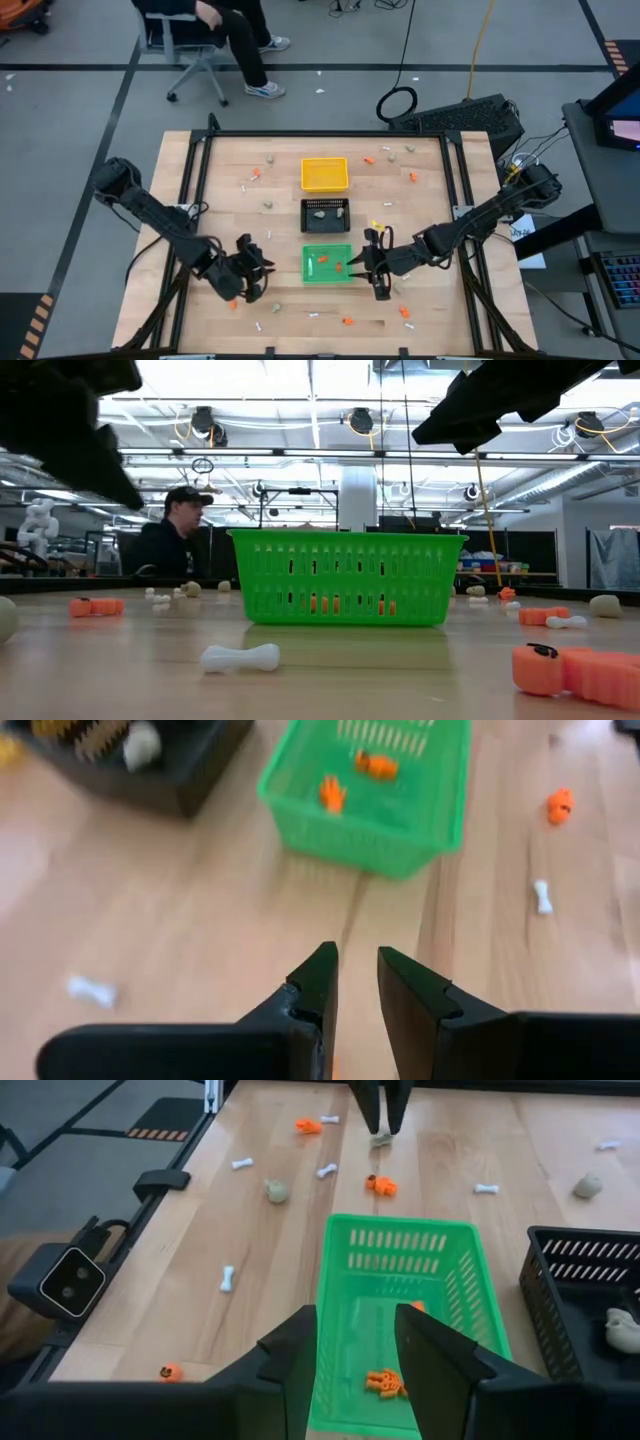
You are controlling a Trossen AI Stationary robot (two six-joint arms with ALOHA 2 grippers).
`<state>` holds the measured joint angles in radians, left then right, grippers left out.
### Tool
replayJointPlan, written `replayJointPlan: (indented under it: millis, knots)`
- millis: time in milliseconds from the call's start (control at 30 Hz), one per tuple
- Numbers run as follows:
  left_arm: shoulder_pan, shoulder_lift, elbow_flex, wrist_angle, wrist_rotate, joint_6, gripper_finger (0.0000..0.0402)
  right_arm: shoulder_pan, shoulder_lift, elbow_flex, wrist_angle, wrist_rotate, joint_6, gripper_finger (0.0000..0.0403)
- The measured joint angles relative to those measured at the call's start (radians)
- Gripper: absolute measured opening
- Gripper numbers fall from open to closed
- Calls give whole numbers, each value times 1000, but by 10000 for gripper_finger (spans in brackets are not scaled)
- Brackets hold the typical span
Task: Sort Halloween decoration
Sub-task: Put the gray skull toy into the black basket
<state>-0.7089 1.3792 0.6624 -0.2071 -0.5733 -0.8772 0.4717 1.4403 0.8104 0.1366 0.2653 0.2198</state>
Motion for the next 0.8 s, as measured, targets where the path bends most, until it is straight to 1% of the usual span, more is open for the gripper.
replayJointPlan:
  millis: [167, 300, 400, 567, 600, 667, 733, 800]
  knots:
    - [-14, 7, 0, -20, 107, -212, 73, 0, 0, 0, 1, 0, 0, 123]
    - [-4, 7, 0, -21, 112, -321, 73, 0, 0, 0, 1, 0, 3, 123]
    - [9, 11, 0, -21, 129, -347, 73, 0, 0, 0, 1, 0, 3, 123]
    - [23, 13, 0, -34, 150, -347, 73, 0, 0, 0, 1, 0, 2, 123]
    - [23, 13, 0, -46, 170, -348, 73, 0, 0, 0, 1, 0, 2, 123]
    - [23, 13, 0, -73, 242, -349, 73, 0, 0, 0, 1, 0, 2, 123]
    - [21, 13, 14, -142, 293, -350, 73, 0, 0, 0, 1, 0, 0, 123]
    - [22, 13, 39, -220, 316, -350, 73, 0, 0, 0, 1, 0, -4, 123]
